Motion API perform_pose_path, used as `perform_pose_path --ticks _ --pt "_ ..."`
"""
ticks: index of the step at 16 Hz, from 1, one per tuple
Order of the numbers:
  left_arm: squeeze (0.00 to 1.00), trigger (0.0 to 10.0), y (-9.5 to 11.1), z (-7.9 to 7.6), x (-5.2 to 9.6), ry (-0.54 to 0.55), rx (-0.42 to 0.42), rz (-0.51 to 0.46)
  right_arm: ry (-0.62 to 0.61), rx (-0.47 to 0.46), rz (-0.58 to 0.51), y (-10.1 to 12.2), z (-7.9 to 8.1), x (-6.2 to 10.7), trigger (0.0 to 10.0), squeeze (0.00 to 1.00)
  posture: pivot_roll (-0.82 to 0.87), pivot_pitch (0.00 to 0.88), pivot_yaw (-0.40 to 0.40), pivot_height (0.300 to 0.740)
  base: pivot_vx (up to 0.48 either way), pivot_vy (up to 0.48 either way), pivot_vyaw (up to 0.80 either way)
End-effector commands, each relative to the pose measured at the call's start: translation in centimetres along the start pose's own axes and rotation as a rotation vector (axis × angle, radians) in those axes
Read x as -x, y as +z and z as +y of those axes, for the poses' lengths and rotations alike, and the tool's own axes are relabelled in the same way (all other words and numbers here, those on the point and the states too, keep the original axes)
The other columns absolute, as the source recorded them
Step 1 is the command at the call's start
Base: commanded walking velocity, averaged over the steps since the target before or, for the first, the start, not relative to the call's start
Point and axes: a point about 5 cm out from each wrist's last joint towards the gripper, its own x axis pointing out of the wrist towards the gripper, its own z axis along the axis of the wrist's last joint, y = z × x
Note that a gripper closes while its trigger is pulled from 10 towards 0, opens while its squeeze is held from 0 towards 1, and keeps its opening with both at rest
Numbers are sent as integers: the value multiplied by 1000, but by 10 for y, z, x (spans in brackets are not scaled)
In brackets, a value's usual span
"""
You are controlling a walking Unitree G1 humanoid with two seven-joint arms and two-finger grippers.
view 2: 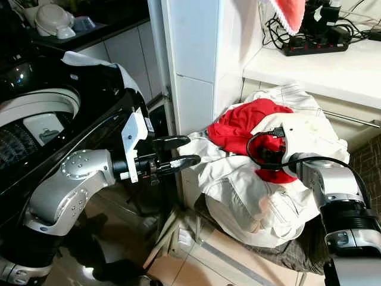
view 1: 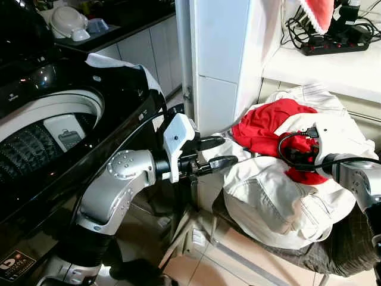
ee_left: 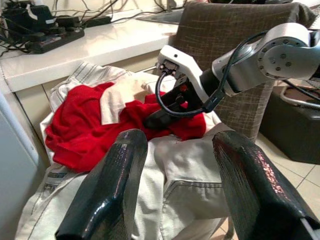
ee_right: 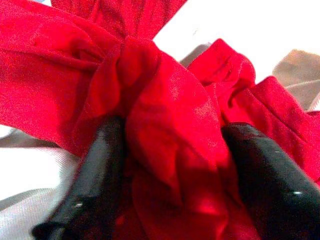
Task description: Clothes washing
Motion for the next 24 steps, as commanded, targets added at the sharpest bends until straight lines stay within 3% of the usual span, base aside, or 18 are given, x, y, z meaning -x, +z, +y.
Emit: perform_pose_path --ticks 1,13,16,18,19,20,21,22,24 --pt "0 10000 2 -2 2 -15 -3 7 5 -13 8 0 -1 0 0 0 -16 0 108 740 0 0 0" --pt "0 10000 4 -4 4 -42 15 12 49 -19 -35 7 -1 2 0 0 -18 0 110 740 0 0 0" --pt "0 10000 6 2 7 3 -8 -1 108 -55 -130 35 2 15 0 0 -18 0 110 740 0 0 0" --pt "0 10000 16 14 10 84 -42 -51 162 -22 -228 62 5 29 0 0 -22 0 110 740 0 0 0" --pt "0 10000 26 24 12 157 -49 -117 231 -20 -319 80 11 38 0 0 -22 0 110 740 0 0 0" --pt "0 10000 43 43 16 321 -56 -244 343 -66 -442 105 22 53 0 0 -22 0 110 740 0 0 0" --pt "0 10000 48 47 18 353 -52 -282 371 -75 -472 112 25 58 0 0 -22 0 110 740 0 0 0" --pt "1000 10000 68 58 21 438 -77 -384 469 -94 -565 135 38 73 0 0 -32 0 107 740 0 0 0" --pt "1000 10000 102 60 18 437 -155 -489 670 -106 -694 168 67 99 0 0 -26 0 96 740 0 0 0"
